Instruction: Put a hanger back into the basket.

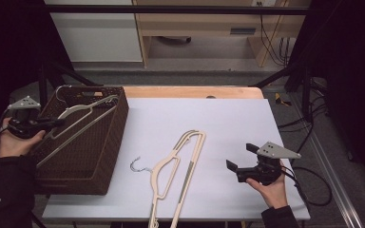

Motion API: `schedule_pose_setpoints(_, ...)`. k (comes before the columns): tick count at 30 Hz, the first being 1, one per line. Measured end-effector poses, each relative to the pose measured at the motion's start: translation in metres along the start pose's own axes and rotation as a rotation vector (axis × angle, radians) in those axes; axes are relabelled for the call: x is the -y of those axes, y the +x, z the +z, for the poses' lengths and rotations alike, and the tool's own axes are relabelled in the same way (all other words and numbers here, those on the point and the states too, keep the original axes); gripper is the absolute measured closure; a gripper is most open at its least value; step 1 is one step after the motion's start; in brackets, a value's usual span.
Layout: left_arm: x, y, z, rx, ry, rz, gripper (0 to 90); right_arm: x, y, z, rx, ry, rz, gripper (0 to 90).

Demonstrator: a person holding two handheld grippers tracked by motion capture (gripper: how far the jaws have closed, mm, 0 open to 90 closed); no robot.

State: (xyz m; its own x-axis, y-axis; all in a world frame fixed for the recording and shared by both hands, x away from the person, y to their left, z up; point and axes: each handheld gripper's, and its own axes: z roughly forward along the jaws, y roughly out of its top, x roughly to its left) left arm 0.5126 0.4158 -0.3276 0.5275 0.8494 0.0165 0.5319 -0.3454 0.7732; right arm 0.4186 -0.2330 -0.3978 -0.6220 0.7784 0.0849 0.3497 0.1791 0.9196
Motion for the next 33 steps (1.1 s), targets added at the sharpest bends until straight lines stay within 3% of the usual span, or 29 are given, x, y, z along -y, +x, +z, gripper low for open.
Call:
schedule_pose_setpoints(6,0.009,-0.003,0.017,-0.059,0.065,0.022,85.6,0.0,0.0,0.0,-0.001,0.006,-0.003,3.6)
schedule_pose_setpoints(11,0.018,-0.001,0.025,-0.069,0.123,-0.028,84.7,0.0,0.0,0.0,-0.004,0.006,-0.003,3.6)
schedule_pose_setpoints(14,0.025,0.004,0.028,-0.105,0.18,-0.059,83.2,0.0,0.001,0.001,-0.002,0.004,-0.002,3.6)
schedule_pose_setpoints(18,0.029,0.009,0.025,-0.11,0.177,-0.134,81.5,0.0,0.001,0.001,-0.006,0.005,0.0,3.6)
schedule_pose_setpoints(21,0.03,0.012,0.023,-0.147,0.21,-0.151,75.9,0.0,0.002,0.002,-0.006,0.009,-0.002,3.6)
schedule_pose_setpoints(24,0.031,0.014,0.018,-0.167,0.187,-0.18,72.0,0.0,0.002,0.002,-0.007,0.008,-0.002,3.6)
schedule_pose_setpoints(28,0.031,0.013,0.006,-0.22,0.177,-0.188,66.3,-0.001,0.002,0.001,-0.008,0.004,0.002,3.6)
schedule_pose_setpoints(33,0.031,0.008,-0.011,-0.208,0.101,-0.196,59.2,-0.001,0.003,0.001,-0.006,0.002,-0.002,3.7)
